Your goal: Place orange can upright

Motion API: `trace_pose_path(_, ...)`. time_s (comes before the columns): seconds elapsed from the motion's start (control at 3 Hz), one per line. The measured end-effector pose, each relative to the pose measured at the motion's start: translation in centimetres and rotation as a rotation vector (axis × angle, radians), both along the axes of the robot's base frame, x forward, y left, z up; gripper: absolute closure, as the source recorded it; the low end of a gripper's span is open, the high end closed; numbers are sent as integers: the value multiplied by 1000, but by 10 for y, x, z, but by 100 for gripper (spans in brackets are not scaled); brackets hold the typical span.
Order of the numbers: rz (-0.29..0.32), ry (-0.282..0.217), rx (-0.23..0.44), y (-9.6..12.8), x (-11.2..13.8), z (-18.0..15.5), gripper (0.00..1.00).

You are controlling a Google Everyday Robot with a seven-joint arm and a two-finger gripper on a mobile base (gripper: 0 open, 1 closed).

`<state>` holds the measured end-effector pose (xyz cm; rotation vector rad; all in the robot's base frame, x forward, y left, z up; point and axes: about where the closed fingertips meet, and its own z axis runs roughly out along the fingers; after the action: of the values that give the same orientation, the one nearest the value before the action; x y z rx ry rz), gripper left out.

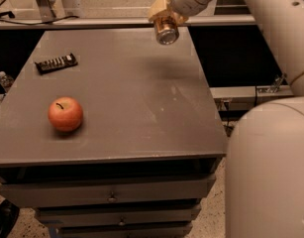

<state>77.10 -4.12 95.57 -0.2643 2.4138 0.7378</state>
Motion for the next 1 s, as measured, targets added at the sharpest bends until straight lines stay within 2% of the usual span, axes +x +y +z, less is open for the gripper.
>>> trace_pose_path(0.33, -13, -22, 25, 0, 5, 2, 100)
trace_pose_path(0.67, -11, -18, 22, 0, 5, 1, 100)
trace_pose_path(1.0, 34, -96, 37, 1, 4, 7, 100)
